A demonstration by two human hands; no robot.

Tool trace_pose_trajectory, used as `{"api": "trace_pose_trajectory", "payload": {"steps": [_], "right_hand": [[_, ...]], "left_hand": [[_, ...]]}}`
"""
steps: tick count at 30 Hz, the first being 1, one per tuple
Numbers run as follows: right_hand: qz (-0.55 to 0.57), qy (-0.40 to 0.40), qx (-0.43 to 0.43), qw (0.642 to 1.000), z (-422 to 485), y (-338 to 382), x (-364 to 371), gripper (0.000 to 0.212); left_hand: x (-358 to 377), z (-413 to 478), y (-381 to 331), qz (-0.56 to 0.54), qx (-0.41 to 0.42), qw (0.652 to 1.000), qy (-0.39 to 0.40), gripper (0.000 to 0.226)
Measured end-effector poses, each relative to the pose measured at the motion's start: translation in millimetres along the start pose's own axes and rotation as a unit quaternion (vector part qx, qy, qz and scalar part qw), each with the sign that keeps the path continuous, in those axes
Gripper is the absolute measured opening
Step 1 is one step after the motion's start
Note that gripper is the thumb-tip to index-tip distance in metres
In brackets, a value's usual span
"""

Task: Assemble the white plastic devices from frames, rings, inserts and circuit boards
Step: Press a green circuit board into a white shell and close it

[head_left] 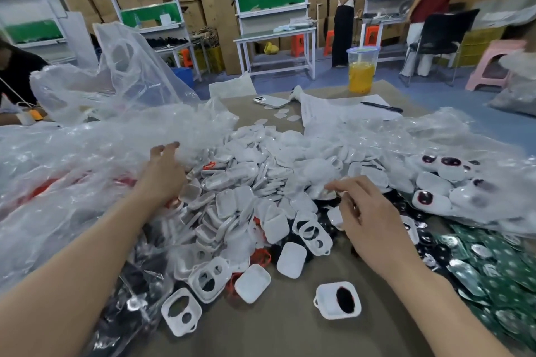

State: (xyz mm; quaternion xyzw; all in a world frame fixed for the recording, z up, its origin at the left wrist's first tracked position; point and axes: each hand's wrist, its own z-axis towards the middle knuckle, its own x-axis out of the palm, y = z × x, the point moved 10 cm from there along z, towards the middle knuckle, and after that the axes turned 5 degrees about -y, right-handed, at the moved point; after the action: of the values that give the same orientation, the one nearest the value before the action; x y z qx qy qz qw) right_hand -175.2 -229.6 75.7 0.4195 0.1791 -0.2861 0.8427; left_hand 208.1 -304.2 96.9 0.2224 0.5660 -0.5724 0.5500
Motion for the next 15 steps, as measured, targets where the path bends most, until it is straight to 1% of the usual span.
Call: {"api": "trace_pose_trajectory", "payload": {"steps": [4, 7, 9, 10, 13, 14, 15], "right_hand": [[-0.026, 0.013, -0.009, 1.0, 1, 1, 3, 0.032], [-0.033, 0.025, -0.008, 0.999, 0, 0, 7, 0.033], [-0.027, 0.025, 0.001, 0.999, 0, -2, 6, 0.033], [-0.022, 0.024, 0.005, 0.999, 0, -3, 5, 0.034], [-0.016, 0.021, 0.011, 1.0, -2, -3, 4, 0.033], [-0.018, 0.024, 0.01, 1.0, -2, -3, 5, 0.033], [-0.019, 0.027, 0.01, 0.999, -3, -2, 6, 0.033]], "left_hand": [[0, 12, 4, 0.031, -0.01, 0.999, 0.003, 0.067], [6, 20, 2, 0.063, -0.008, 0.997, 0.044, 0.066], [11, 17, -3, 0.081, 0.006, 0.994, 0.07, 0.06], [11, 14, -5, 0.08, 0.009, 0.995, 0.061, 0.057], [-5, 3, -15, 0.052, 0.014, 0.998, -0.033, 0.039], [-5, -2, -18, 0.055, 0.013, 0.997, -0.043, 0.034], [1, -5, -19, 0.059, 0.008, 0.998, -0.028, 0.034]]}}
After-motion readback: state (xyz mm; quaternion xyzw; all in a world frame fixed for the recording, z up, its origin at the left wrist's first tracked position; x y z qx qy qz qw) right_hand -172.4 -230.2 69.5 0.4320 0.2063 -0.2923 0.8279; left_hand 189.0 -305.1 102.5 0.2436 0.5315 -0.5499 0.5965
